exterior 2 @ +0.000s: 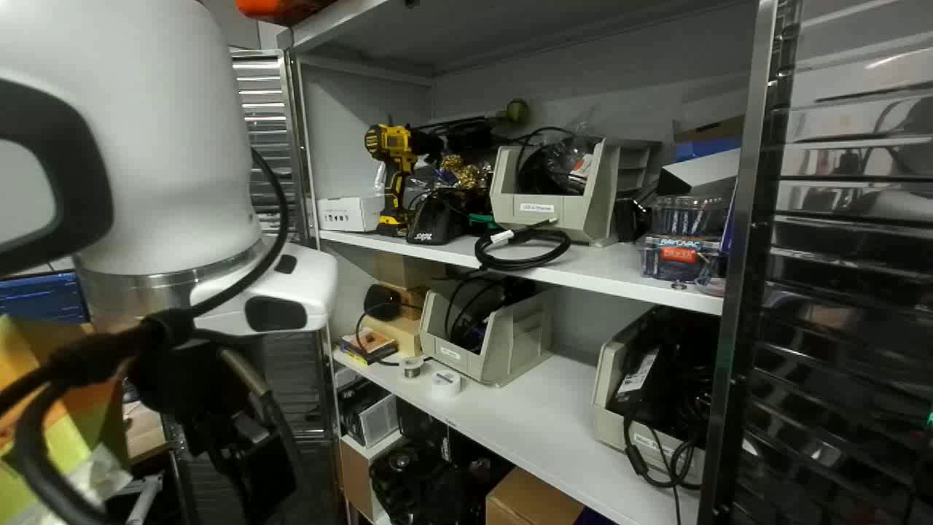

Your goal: Pick the cable and put it in the box

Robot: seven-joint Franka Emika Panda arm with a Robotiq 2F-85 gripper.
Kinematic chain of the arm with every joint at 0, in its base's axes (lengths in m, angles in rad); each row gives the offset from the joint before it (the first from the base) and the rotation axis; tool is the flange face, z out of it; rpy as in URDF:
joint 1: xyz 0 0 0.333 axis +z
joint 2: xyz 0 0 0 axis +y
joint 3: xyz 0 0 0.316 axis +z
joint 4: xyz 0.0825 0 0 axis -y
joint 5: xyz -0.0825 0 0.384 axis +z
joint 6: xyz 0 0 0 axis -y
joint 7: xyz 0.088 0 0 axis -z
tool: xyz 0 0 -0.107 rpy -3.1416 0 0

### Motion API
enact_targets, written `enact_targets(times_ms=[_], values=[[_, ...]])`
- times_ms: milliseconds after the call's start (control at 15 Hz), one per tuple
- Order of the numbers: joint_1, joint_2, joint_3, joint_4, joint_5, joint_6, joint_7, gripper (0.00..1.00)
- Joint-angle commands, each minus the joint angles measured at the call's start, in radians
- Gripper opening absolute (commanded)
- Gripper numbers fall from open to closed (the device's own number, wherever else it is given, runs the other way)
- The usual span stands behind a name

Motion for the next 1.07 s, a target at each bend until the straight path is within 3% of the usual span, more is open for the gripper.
enact_targets(times_ms=[0, 800, 1000], values=[[-0.010, 0.001, 0.010, 0.002, 0.008, -0.004, -0.007, 1.00], [-0.011, 0.003, 0.010, 0.002, 0.008, -0.005, -0.007, 1.00], [-0.005, 0.058, -0.011, 0.024, 0.033, 0.073, -0.017, 1.00]])
